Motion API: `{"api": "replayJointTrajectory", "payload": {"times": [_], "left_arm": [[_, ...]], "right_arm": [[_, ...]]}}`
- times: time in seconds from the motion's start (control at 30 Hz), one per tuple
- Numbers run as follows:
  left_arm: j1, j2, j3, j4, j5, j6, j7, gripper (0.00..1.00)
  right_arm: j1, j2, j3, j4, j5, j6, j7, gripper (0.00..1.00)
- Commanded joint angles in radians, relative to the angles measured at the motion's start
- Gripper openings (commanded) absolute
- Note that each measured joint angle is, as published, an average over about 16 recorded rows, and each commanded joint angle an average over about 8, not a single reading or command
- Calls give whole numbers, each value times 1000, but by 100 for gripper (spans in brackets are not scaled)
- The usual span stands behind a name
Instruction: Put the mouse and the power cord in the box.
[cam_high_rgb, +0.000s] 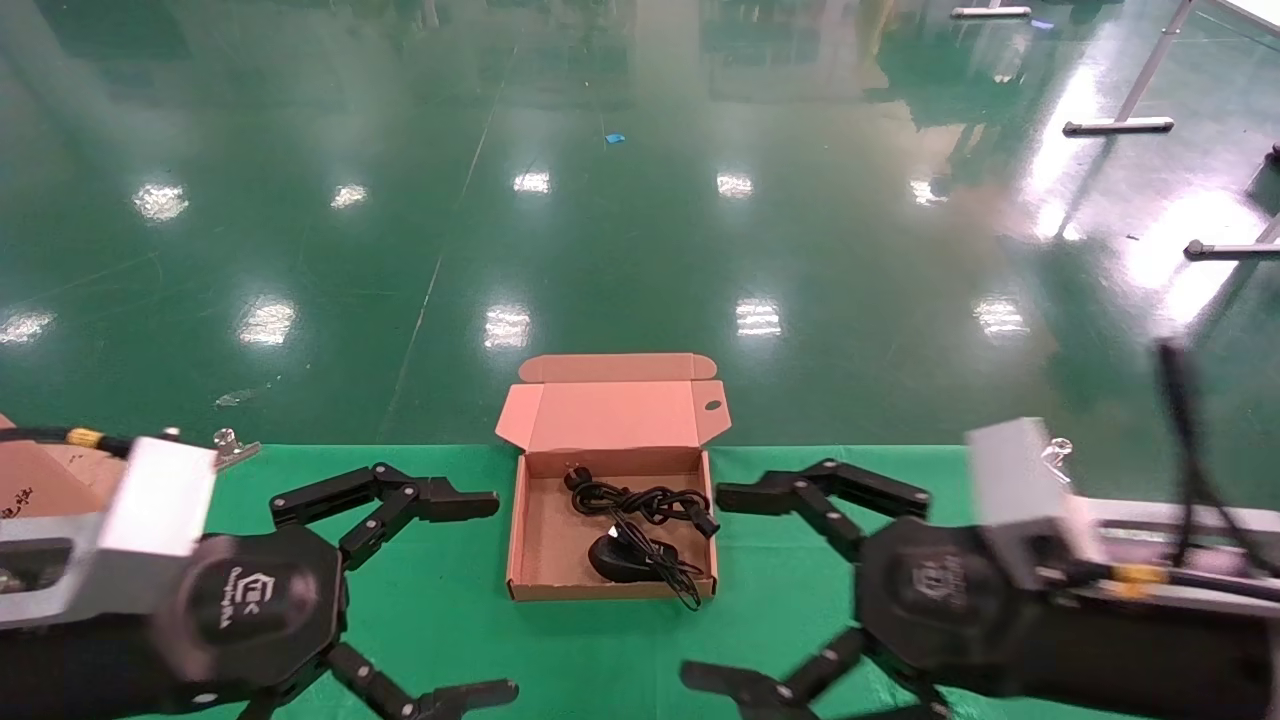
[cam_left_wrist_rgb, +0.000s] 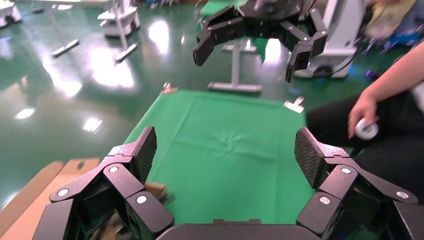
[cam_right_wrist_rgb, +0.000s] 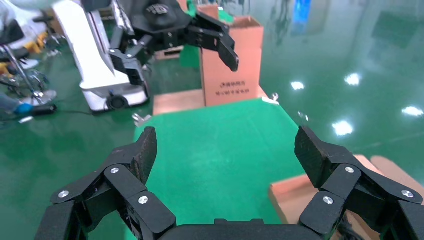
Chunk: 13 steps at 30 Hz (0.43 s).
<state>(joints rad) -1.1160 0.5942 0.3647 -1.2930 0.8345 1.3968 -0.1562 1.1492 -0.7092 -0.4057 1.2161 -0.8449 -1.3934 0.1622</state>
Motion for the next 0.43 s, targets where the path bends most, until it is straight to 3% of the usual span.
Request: {"api": "replayJointTrajectory", "payload": {"times": [0.03,0.43], "left_arm": [[10,4,-21,2,-26,24,-8,100],[51,20,-106,10,-129,121,-37,100]], "right_arm": [[-19,25,33,18,29,-26,7,100],[-90,120,157,82,142,-125,28,100]]}}
